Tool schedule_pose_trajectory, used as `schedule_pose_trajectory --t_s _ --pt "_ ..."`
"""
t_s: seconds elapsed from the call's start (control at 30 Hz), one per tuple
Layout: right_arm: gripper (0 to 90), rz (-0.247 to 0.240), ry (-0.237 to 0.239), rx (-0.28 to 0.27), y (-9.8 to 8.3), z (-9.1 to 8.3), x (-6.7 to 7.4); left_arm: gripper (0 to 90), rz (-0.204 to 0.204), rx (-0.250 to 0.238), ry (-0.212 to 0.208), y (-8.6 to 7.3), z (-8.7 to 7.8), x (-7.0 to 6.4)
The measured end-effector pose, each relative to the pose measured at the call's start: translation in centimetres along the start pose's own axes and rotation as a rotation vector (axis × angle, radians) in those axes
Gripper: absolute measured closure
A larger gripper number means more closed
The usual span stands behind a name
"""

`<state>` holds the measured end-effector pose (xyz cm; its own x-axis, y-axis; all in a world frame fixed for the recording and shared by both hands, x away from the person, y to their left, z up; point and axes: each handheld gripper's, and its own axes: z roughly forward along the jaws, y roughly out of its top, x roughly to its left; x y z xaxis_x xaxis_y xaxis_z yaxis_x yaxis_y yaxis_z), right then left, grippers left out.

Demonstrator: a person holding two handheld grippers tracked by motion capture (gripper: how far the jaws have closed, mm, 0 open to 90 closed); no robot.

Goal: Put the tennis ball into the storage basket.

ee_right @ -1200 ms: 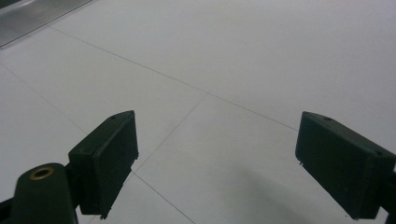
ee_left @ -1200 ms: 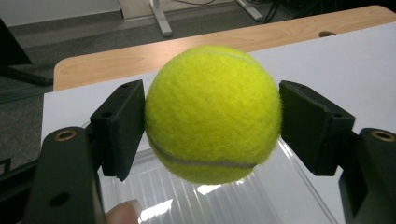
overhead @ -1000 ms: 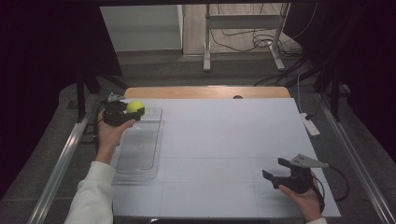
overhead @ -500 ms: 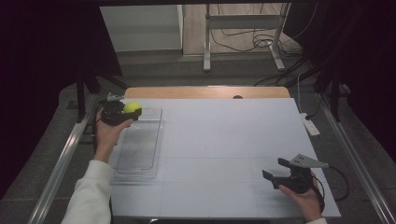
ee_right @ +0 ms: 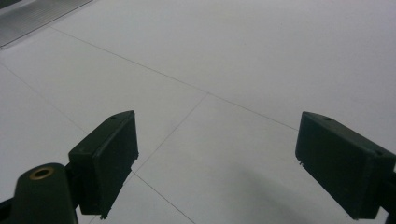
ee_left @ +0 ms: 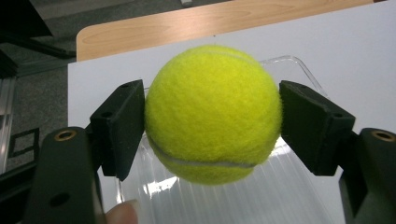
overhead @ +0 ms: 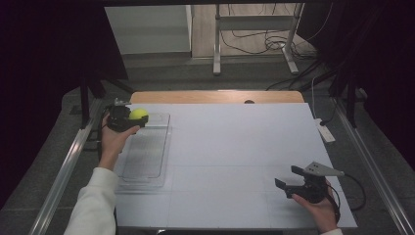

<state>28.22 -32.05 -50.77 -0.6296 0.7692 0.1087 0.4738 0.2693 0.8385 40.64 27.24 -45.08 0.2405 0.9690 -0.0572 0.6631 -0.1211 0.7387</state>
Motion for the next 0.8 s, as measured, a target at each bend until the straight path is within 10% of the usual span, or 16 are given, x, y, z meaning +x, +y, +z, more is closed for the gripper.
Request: schedule_pose_trajectory --t_s 0.8 --pt "13.5 0.0 -0.002 0.001 0.0 0.0 0.0 26.6 0.017 0.079 0.013 -0.4 1.6 0.0"
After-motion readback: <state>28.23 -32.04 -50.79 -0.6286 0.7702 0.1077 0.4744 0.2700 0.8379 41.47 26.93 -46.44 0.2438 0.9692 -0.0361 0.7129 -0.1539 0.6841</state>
